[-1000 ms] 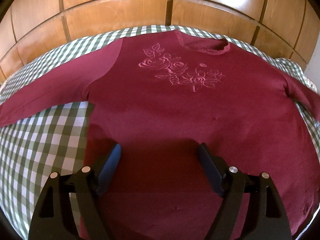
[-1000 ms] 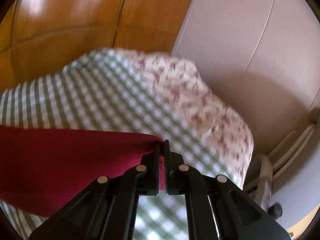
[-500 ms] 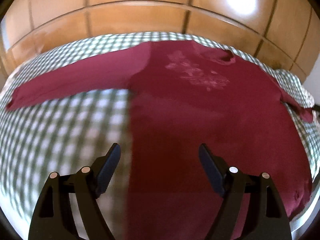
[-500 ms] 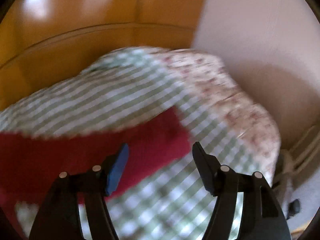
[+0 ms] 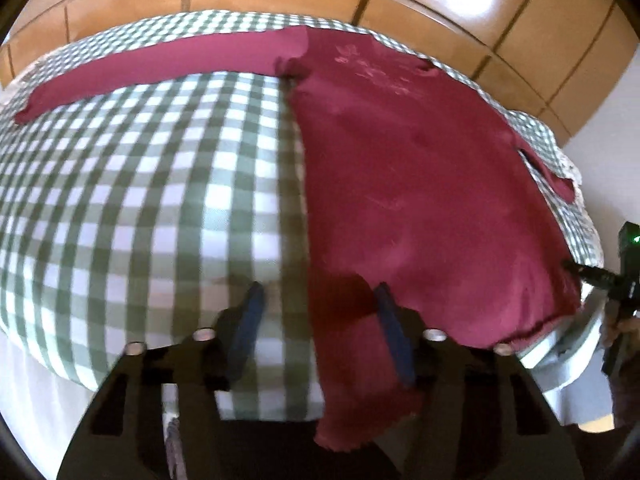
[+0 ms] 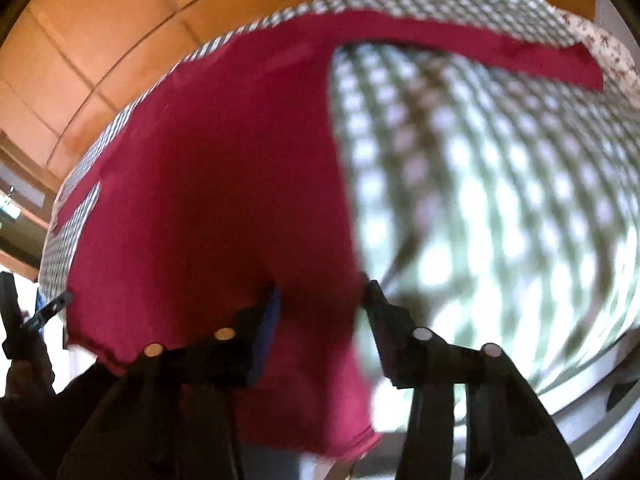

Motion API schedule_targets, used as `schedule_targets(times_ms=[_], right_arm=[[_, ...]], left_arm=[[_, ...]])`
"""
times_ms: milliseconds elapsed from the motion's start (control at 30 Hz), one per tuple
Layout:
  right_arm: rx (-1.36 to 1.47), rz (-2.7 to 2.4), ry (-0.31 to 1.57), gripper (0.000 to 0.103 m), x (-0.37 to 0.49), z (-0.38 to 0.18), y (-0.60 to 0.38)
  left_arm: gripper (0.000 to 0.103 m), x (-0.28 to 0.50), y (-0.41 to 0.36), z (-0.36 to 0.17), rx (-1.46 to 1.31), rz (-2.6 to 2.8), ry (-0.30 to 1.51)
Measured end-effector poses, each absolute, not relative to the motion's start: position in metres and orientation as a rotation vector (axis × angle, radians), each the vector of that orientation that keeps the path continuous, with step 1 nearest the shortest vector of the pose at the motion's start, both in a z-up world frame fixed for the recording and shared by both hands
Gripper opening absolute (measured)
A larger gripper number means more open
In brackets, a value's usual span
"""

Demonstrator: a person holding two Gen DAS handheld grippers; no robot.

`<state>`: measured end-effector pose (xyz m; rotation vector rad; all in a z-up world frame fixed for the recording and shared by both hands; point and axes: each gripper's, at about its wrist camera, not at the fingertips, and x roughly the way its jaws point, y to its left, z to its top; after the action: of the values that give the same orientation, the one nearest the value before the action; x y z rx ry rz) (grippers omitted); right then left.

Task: Fold small clothes

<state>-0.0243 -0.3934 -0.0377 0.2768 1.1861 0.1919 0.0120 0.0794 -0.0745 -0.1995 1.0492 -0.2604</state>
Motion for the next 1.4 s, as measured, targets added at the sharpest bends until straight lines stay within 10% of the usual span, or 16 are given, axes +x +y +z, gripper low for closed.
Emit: schedule_targets(times_ms=[67,433,533,600,1400], right_arm=[[0.246,0.193,1.199,0.006,-0.03,-0.038,-0.381],[0.146,0.234,1.227,0.007,-0.068,-0.028,-0.369],[0.203,0.228,1.23,0.013,-0.064,-0.033,-0.373],[0.225,0.201,1.202,0.037,-0.06,-0.027,-0.381],[1.063,-0.348,0.761,0.025,0.123,-0.069,-0.643]], left_arm=[[0.01,0.009,0.075,-0.076,-0.194,-0.286,1.052],[0.008,-0.008,0.082,-0.071,-0.134,-0.282,1.066],[0.031,-0.007,0.076,-0.049,-0.102,-0.285,0.994],[0.072,-0.003,0.077,-0.032,-0.11,-0.273,0.916],[0.08,0.119,-0.012,-0.073,-0.062,-0.223,0.976]])
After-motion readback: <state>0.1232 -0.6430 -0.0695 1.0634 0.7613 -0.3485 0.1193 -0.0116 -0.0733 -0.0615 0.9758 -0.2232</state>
